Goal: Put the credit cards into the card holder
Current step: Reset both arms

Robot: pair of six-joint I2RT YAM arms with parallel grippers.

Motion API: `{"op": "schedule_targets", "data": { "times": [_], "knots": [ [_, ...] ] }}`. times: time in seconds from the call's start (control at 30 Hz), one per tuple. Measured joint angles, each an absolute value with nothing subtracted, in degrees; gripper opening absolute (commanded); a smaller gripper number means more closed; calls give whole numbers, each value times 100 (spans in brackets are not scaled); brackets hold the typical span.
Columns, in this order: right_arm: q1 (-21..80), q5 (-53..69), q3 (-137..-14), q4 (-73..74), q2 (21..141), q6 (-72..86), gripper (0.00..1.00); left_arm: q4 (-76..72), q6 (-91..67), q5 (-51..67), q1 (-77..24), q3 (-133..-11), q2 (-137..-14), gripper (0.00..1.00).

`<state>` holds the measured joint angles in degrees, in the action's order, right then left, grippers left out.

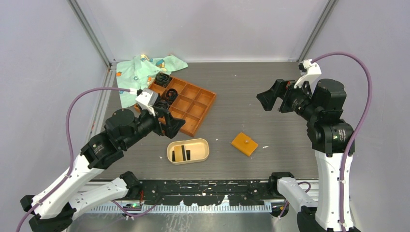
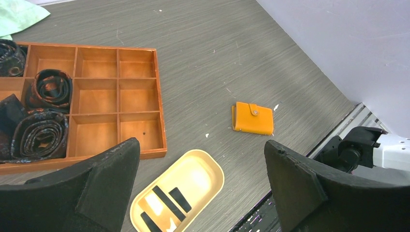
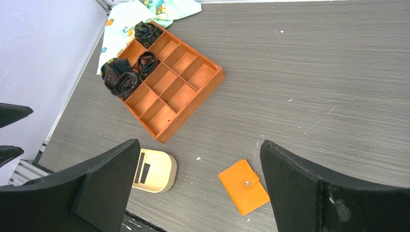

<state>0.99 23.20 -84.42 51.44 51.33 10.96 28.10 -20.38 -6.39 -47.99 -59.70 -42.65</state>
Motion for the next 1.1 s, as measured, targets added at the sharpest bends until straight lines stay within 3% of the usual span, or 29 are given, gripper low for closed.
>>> {"op": "schedule_targets", "data": {
  "times": [1.1],
  "knots": [
    [-86,2471,-8226,5017,5083,1177,99,2801,-2045,-639,-4799,-5905,-4219,100]
  ]
}}
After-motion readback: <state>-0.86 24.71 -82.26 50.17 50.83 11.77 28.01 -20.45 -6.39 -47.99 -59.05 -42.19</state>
